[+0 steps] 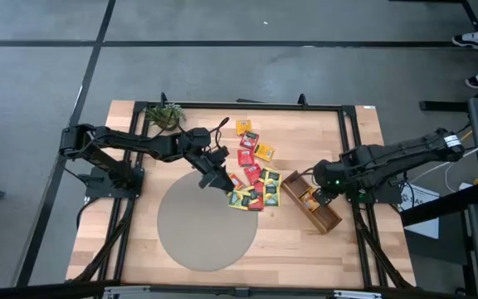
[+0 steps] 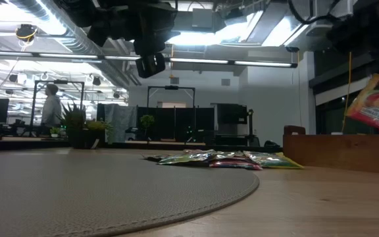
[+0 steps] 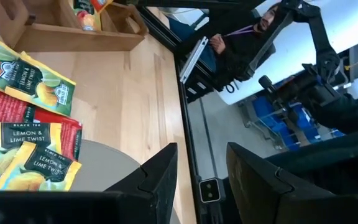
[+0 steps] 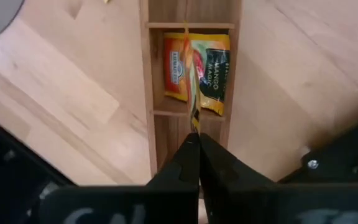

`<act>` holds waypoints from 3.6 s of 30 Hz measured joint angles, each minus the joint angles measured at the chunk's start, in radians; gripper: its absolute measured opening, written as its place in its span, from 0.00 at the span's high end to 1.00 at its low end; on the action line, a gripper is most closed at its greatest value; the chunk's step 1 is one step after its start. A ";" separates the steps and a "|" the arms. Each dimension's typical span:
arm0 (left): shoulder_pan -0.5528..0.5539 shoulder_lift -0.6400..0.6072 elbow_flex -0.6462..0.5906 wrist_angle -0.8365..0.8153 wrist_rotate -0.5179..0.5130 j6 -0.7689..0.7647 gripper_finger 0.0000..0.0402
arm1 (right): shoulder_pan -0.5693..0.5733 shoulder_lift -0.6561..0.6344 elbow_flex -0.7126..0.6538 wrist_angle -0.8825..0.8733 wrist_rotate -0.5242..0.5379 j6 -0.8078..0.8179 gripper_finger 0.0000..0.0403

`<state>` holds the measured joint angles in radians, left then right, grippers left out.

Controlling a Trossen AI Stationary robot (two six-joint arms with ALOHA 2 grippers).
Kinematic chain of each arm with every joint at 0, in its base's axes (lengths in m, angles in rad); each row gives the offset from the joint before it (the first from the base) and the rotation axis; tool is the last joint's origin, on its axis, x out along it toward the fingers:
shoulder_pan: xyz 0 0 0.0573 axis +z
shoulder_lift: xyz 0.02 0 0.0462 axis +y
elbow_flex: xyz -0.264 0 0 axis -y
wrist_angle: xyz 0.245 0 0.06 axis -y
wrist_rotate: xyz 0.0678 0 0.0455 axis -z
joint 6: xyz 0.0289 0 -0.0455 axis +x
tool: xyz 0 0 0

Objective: Pick & Place Tea
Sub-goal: Put the orange tea bag into the middle of the wooden organizer, then put the yellow tea bag into the bottom section of the wooden organizer

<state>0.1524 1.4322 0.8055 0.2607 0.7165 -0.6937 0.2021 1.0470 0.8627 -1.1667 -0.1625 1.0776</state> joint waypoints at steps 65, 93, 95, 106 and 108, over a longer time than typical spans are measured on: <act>0.000 0.000 0.001 -0.111 -0.111 0.065 0.68 | -0.092 0.157 -0.001 0.530 -0.019 -0.079 0.82; -0.113 0.003 0.001 -0.330 -0.485 0.369 0.80 | 0.049 0.593 0.188 1.093 0.222 0.119 0.96; -0.121 0.016 0.001 -0.305 -0.505 0.415 0.89 | 0.054 0.593 0.188 1.059 0.221 0.167 0.97; -0.167 0.209 0.001 -0.205 -0.581 0.481 0.99 | 0.136 0.594 0.187 0.882 0.226 0.335 0.91; -0.166 0.239 0.000 -0.198 -0.615 0.481 0.99 | 0.148 0.594 0.187 0.885 0.247 0.332 0.87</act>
<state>-0.0135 1.6709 0.8059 0.0630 0.1017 -0.2131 0.3503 1.6405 1.0498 -0.2814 0.0842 1.4098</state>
